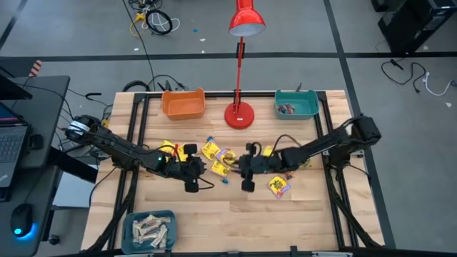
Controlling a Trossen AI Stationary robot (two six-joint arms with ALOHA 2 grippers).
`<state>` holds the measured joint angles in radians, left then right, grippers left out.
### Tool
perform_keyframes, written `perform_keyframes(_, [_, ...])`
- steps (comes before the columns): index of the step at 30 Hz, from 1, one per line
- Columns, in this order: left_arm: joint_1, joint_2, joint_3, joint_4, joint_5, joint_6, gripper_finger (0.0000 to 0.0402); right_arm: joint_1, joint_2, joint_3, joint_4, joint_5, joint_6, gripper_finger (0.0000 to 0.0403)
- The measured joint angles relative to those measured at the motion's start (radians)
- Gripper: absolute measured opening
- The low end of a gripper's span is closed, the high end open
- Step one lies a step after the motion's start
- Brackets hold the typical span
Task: Sort candy
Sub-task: Put the small blue candy into the green bin
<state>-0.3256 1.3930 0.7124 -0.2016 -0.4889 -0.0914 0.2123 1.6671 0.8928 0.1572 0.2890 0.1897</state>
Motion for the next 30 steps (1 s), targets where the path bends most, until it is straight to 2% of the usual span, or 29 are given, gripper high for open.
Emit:
perform_keyframes(9, [0.000,0.000,0.000,0.004,0.008,-0.016,0.0088,0.056,0.136,0.000,0.146,0.000,0.050,0.0138])
perform_keyframes(15, [-0.002,0.000,0.000,0.033,0.080,-0.016,0.0088,0.076,0.201,0.001,0.174,0.001,0.072,0.0153])
perform_keyframes(30, [-0.005,0.001,0.000,0.054,0.082,-0.018,0.0088,0.086,0.301,0.000,0.247,0.039,0.088,0.0160])
